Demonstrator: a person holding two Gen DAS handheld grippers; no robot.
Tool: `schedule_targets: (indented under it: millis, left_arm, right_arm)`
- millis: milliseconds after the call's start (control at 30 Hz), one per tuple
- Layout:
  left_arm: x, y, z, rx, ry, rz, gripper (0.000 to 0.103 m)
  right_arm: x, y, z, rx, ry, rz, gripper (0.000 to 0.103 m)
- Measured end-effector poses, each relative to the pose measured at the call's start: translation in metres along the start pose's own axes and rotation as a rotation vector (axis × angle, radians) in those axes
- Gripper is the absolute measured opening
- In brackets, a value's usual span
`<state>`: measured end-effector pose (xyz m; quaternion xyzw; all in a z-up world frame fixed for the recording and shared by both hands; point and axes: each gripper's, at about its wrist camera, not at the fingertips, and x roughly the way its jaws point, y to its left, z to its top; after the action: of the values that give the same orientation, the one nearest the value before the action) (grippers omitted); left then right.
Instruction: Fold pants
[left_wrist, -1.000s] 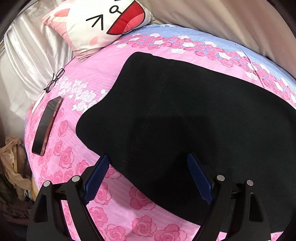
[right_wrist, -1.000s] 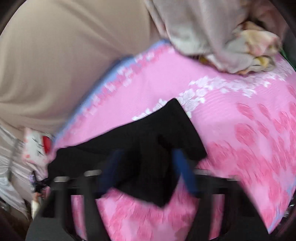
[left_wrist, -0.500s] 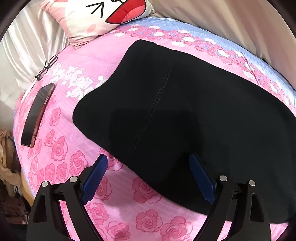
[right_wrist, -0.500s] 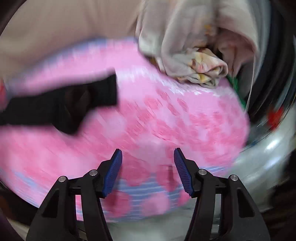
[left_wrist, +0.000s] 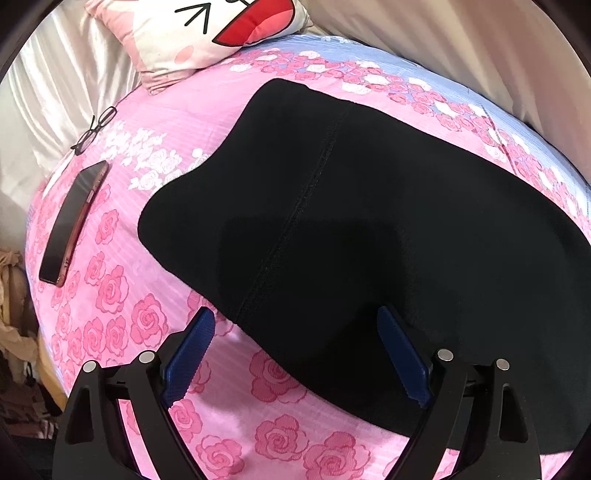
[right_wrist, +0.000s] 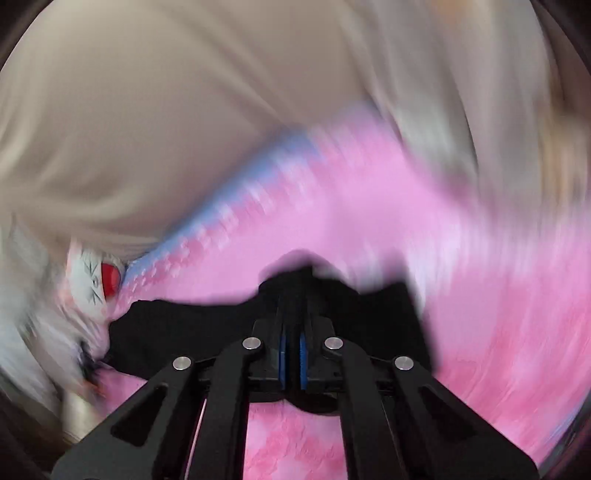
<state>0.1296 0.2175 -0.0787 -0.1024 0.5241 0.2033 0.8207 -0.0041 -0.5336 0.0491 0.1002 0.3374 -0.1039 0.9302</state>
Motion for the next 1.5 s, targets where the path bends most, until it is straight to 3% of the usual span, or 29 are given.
schedule_targets:
  millis: [67, 133, 200, 300, 333, 367, 400, 433, 500, 533, 567, 600, 667, 733, 767, 833, 967, 1000, 1067, 1133, 1200, 1267, 1367, 1433, 1500]
  left_arm:
    - [0.000, -0.001, -0.001, 0.019, -0.006, -0.006, 0.087]
    - [0.000, -0.001, -0.002, 0.028, -0.013, -0.010, 0.087]
    - [0.000, 0.000, -0.003, 0.029, -0.013, -0.018, 0.087]
    - [0.000, 0.000, -0.001, 0.029, -0.005, -0.018, 0.087]
    - [0.000, -0.001, -0.001, 0.029, -0.002, -0.014, 0.087]
    - [0.000, -0.002, 0.000, 0.029, -0.002, -0.009, 0.087]
    - [-0.001, -0.003, 0.000, 0.033, -0.002, -0.006, 0.087]
    - [-0.002, -0.004, -0.001, 0.035, -0.002, -0.004, 0.087]
    - [-0.003, -0.003, -0.005, 0.050, 0.007, -0.007, 0.087]
    - [-0.003, -0.003, -0.006, 0.057, 0.010, -0.009, 0.088]
    - [-0.003, -0.001, -0.007, 0.077, 0.018, -0.009, 0.089]
    - [-0.002, 0.000, -0.007, 0.103, 0.027, 0.004, 0.096]
    - [0.000, 0.002, -0.006, 0.177, 0.033, 0.034, 0.098]
    - [0.001, 0.010, -0.003, 0.216, 0.053, 0.045, 0.098]
    - [0.002, 0.017, 0.001, 0.224, 0.074, 0.045, 0.098]
    - [0.005, 0.028, 0.009, 0.243, 0.080, 0.073, 0.098]
    - [0.017, 0.046, 0.023, 0.220, 0.131, -0.031, 0.098]
    - [0.017, 0.046, 0.025, 0.225, 0.129, -0.035, 0.098]
    - [0.016, 0.045, 0.026, 0.255, 0.122, -0.024, 0.098]
    - [0.014, 0.042, 0.028, 0.273, 0.103, 0.007, 0.098]
    - [0.003, 0.036, 0.031, 0.268, 0.057, 0.067, 0.098]
    - [-0.022, 0.028, 0.032, 0.260, -0.049, 0.118, 0.097]
    - [-0.054, 0.011, 0.033, 0.229, -0.165, 0.079, 0.097]
    - [-0.060, -0.008, 0.034, 0.233, -0.192, 0.060, 0.097]
    - [-0.048, -0.022, 0.038, 0.259, -0.173, 0.089, 0.097]
  right_arm:
    - [0.016, -0.009, -0.019, -0.079, 0.064, -0.136, 0.025]
    - [0.041, -0.041, -0.054, -0.049, 0.221, -0.292, 0.030]
    - [0.041, -0.061, -0.080, 0.015, 0.275, -0.340, 0.031]
    - [0.031, -0.056, -0.086, 0.112, 0.206, -0.236, 0.031]
    - [0.030, -0.046, -0.081, 0.136, 0.179, -0.172, 0.036]
    - [0.026, -0.040, -0.080, 0.147, 0.166, -0.139, 0.055]
    - [0.031, -0.034, -0.080, 0.149, 0.159, -0.112, 0.064]
    - [0.039, -0.025, -0.079, 0.125, 0.168, -0.103, 0.066]
    - [0.057, -0.020, -0.080, 0.079, 0.190, -0.138, 0.065]
    - [0.072, -0.016, -0.081, 0.070, 0.217, -0.154, 0.053]
    - [0.081, -0.016, -0.086, 0.083, 0.244, -0.146, 0.020]
    - [0.090, -0.016, -0.087, 0.091, 0.264, -0.162, 0.010]
    - [0.080, -0.001, -0.076, 0.017, 0.205, -0.230, 0.007]
    - [0.063, -0.016, -0.064, 0.047, 0.137, -0.263, 0.006]
    - [0.062, -0.028, -0.062, 0.065, 0.142, -0.289, 0.007]
    - [0.078, -0.054, -0.079, 0.128, 0.242, -0.267, 0.008]
    - [0.057, -0.037, -0.085, 0.133, 0.133, -0.252, 0.024]
    - [0.049, -0.032, -0.084, 0.119, 0.104, -0.292, 0.027]
    - [0.033, -0.030, -0.082, 0.124, 0.054, -0.342, 0.046]
    - [0.025, -0.034, -0.080, 0.168, 0.026, -0.306, 0.048]
    - [0.027, -0.028, -0.072, 0.180, 0.033, -0.243, 0.048]
    - [0.042, -0.017, -0.059, 0.120, 0.054, -0.249, 0.054]
    - [0.076, -0.012, -0.046, 0.060, 0.095, -0.300, 0.064]
    - [0.108, -0.016, -0.040, 0.059, 0.150, -0.321, 0.065]
    - [0.137, -0.017, -0.041, 0.066, 0.241, -0.297, 0.005]
